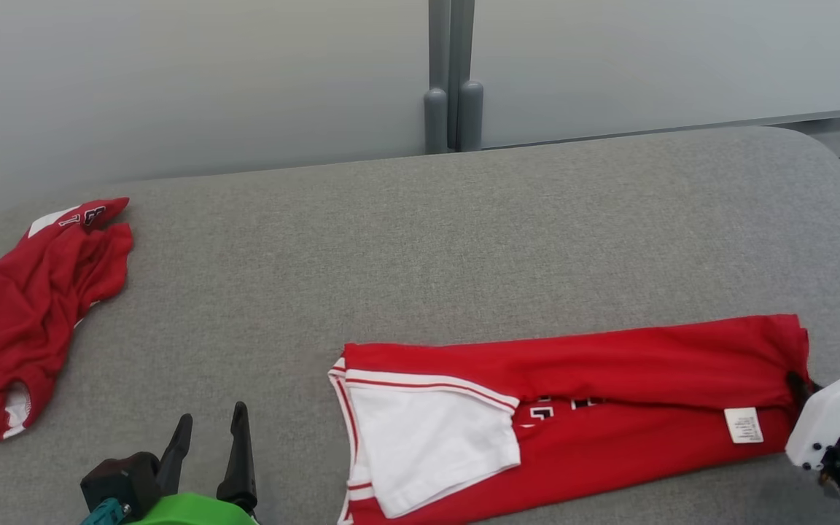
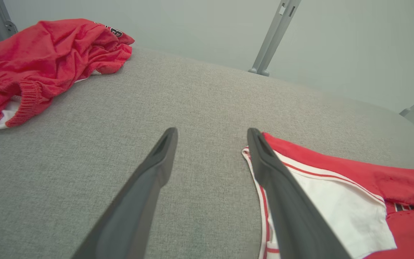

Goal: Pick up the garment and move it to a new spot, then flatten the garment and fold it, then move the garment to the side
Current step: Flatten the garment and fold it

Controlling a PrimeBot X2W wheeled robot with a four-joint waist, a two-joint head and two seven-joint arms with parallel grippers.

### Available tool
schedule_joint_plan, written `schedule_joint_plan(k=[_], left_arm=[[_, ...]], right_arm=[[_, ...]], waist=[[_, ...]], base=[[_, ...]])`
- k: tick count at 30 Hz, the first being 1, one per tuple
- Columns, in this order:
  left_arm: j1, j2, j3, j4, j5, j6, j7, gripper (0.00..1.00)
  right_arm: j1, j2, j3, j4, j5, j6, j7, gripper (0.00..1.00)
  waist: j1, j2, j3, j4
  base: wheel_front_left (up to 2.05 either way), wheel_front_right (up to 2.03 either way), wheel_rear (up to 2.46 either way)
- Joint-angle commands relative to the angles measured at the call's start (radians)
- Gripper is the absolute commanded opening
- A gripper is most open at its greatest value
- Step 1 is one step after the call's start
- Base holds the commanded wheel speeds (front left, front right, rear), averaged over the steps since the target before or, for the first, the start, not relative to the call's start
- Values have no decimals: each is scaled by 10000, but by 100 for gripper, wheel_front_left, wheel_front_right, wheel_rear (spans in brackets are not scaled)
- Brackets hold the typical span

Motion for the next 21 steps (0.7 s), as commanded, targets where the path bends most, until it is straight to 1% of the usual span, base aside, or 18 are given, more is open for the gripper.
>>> schedule_joint_plan(k=[1,4,6,9,13,21], left_arm=[[0,10,-1,-22,-42,40,-76,100],[-46,-16,-27,-32,-35,43,-90,100],[-64,-31,-38,-7,-38,35,-77,100],[-65,-78,-74,34,-53,18,-84,100],[-73,-106,-116,99,-67,-13,-121,100],[0,-132,-196,165,-88,-41,-176,100]], right_arm=[[-67,-156,-99,-95,-26,-17,53,0],[-115,-410,-359,-374,-145,-17,251,0],[-103,-408,-448,-616,-176,-17,416,0],[30,-220,-459,-1049,16,-15,663,0],[318,138,-228,-1838,455,-12,1046,0],[1133,624,242,-4187,1363,-9,2039,0]], waist=[[0,46,19,-145],[0,46,60,-302],[0,46,81,-398],[0,46,86,-529],[0,46,36,-665],[0,46,-99,-785]], base=[[0,0,0],[0,0,0],[0,0,0],[0,0,0],[0,0,0],[0,0,0]])
